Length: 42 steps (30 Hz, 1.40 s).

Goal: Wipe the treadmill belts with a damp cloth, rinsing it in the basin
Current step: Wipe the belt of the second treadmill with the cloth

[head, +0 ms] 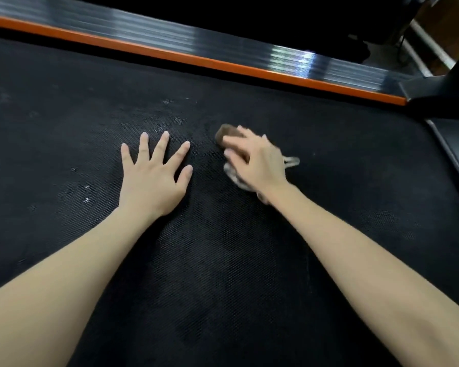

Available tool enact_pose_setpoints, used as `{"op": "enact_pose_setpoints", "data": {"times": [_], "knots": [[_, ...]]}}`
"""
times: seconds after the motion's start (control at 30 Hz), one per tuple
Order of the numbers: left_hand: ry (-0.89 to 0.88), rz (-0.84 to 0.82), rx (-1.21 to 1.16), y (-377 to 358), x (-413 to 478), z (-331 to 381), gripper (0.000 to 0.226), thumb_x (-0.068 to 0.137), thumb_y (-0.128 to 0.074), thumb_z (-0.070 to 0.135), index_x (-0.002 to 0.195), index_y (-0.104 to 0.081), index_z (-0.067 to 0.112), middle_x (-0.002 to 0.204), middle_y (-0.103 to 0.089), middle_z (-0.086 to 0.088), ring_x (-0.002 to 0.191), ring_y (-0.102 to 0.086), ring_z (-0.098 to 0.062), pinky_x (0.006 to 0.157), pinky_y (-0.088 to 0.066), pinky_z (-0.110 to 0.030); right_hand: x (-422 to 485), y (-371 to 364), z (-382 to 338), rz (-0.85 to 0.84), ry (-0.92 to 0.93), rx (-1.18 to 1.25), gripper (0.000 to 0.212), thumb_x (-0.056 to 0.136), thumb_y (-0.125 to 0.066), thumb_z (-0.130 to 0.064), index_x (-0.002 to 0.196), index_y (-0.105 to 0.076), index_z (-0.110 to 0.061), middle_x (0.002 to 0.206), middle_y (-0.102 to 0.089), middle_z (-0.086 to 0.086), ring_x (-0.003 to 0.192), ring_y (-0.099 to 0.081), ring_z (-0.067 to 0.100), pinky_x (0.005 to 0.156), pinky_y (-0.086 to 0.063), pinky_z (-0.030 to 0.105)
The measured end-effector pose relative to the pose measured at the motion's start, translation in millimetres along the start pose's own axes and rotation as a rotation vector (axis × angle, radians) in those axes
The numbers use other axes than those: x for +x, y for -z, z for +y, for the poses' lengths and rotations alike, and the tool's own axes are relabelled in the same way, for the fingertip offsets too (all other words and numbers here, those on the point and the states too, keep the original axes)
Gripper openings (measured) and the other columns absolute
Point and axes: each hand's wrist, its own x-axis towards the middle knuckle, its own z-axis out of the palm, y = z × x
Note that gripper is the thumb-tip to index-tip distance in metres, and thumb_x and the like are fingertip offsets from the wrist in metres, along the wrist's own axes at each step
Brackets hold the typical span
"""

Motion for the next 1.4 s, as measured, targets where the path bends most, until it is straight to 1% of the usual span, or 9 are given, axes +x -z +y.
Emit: {"op": "enact_pose_setpoints", "data": {"times": [0.17,0.23,0.33,0.4,0.67,0.77,0.87,1.13,1.4], "knots": [[0.003,-0.002,0.028,-0.7,-1.1,-0.8,0.062,0.090,-0.005,0.060,0.149,-0.014,0.042,0.160,-0.009,-0.002,0.146,0.001,-0.033,0.114,0.001,-0.058,-77.6,32.6,35.2,-0.171,0.390,0.013,0.034,0.089,-0.051,-0.035,0.116,-0.067,-0.023,0.132,-0.057,0.009,0.124,-0.053,0.024,0.106,-0.032,0.044],[0.006,-0.008,0.031,-1.1,-0.1,-1.1,0.067,0.086,-0.001,0.062,0.149,-0.013,0.043,0.160,-0.009,-0.001,0.146,0.001,-0.032,0.114,0.001,-0.058,-45.5,45.8,82.0,-0.008,0.174,-0.076,0.033,0.090,-0.050,-0.031,0.118,-0.066,-0.023,0.132,-0.057,0.007,0.122,-0.053,0.027,0.104,-0.035,0.046],[0.019,-0.009,0.043,-1.7,-0.4,-0.6,0.069,0.084,0.001,0.062,0.149,-0.013,0.043,0.160,-0.009,-0.001,0.146,0.000,-0.032,0.114,0.001,-0.057,8.7,63.4,136.6,0.246,-0.447,-0.136,0.032,0.094,-0.050,-0.029,0.124,-0.061,-0.030,0.140,-0.051,0.002,0.127,-0.047,0.028,0.109,-0.033,0.043],[0.022,-0.006,0.048,-1.7,-0.3,0.2,0.070,0.083,0.002,0.063,0.148,-0.013,0.043,0.160,-0.009,-0.002,0.146,0.000,-0.032,0.114,0.000,-0.057,27.0,56.9,128.4,0.290,-0.601,-0.151,0.032,0.094,-0.049,-0.029,0.124,-0.060,-0.031,0.139,-0.052,0.003,0.127,-0.047,0.027,0.109,-0.032,0.040],[0.010,-0.025,0.039,1.9,-0.8,-0.4,0.062,0.090,-0.004,0.061,0.148,-0.012,0.044,0.160,-0.007,-0.001,0.146,0.001,-0.031,0.115,0.001,-0.057,-41.2,5.1,-1.2,-0.070,0.221,0.019,0.031,0.087,-0.057,-0.027,0.117,-0.067,-0.023,0.131,-0.058,0.011,0.122,-0.053,0.026,0.104,-0.033,0.044],[0.005,-0.036,0.017,3.0,0.2,-1.5,0.056,0.094,-0.012,0.059,0.148,-0.012,0.045,0.160,-0.005,0.000,0.147,0.003,-0.030,0.115,0.003,-0.056,-31.4,24.0,45.1,0.042,0.067,-0.040,0.030,0.089,-0.056,-0.023,0.117,-0.067,-0.022,0.131,-0.058,0.009,0.118,-0.055,0.030,0.101,-0.038,0.046],[0.011,-0.066,0.008,4.8,-0.1,-0.1,0.056,0.094,-0.014,0.060,0.148,-0.011,0.045,0.161,-0.003,0.002,0.147,0.005,-0.029,0.115,0.004,-0.054,-26.5,31.8,73.2,0.147,-0.211,-0.044,0.030,0.095,-0.052,-0.021,0.123,-0.062,-0.023,0.139,-0.051,0.008,0.131,-0.044,0.024,0.111,-0.026,0.042],[0.142,-0.109,0.095,17.6,52.5,-45.0,0.061,0.091,-0.011,0.064,0.148,-0.004,0.046,0.161,0.000,0.000,0.146,0.004,-0.032,0.112,0.002,-0.062,44.8,19.4,95.1,0.143,-0.255,-0.069,0.030,0.096,-0.048,-0.026,0.124,-0.061,-0.029,0.141,-0.049,0.001,0.136,-0.037,0.017,0.115,-0.021,0.039],[0.155,-0.016,0.025,5.6,59.6,-50.7,0.062,0.089,-0.011,0.066,0.148,-0.008,0.047,0.160,-0.003,-0.001,0.146,0.004,-0.030,0.113,0.004,-0.060,136.0,3.8,88.3,0.184,-0.361,-0.121,0.034,0.096,-0.041,-0.038,0.124,-0.058,-0.029,0.126,-0.059,-0.002,0.118,-0.052,0.022,0.098,-0.040,0.037]]}}
